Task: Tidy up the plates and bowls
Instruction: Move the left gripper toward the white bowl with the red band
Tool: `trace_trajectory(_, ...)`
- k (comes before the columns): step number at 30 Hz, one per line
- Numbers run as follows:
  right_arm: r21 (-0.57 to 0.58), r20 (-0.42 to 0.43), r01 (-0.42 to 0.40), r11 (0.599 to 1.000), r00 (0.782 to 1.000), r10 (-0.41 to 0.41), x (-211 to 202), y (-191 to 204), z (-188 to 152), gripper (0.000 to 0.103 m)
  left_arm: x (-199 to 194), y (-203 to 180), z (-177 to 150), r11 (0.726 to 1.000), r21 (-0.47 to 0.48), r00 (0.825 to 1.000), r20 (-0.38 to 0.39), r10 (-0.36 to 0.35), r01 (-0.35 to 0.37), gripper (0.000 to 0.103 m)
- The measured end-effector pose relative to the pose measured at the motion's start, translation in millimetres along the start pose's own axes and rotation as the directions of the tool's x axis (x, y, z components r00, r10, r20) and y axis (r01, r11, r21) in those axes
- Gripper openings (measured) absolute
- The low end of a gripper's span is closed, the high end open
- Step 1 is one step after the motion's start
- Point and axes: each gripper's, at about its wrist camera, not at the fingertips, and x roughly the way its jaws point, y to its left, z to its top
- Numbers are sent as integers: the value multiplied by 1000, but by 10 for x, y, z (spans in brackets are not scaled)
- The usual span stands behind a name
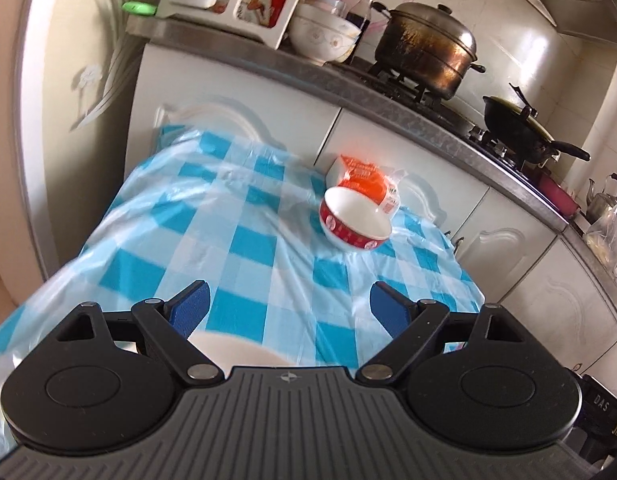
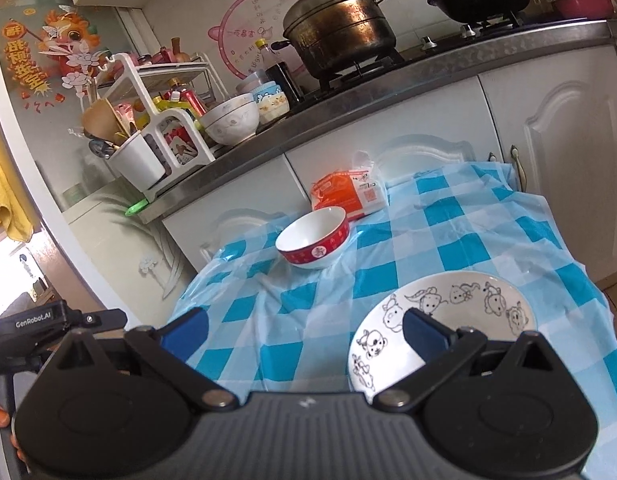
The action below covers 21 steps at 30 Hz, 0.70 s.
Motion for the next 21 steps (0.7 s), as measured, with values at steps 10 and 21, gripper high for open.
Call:
trace_trajectory(10, 12, -64, -17, 1000, 998, 17, 547, 68, 474, 102, 563, -186, 373, 999, 23, 999, -39, -36, 36, 103)
trace_trajectory(21, 43, -84, -23, 999, 996, 27, 1319, -142, 905, 102, 1397, -276, 618, 998, -51, 993, -108, -42, 36, 103)
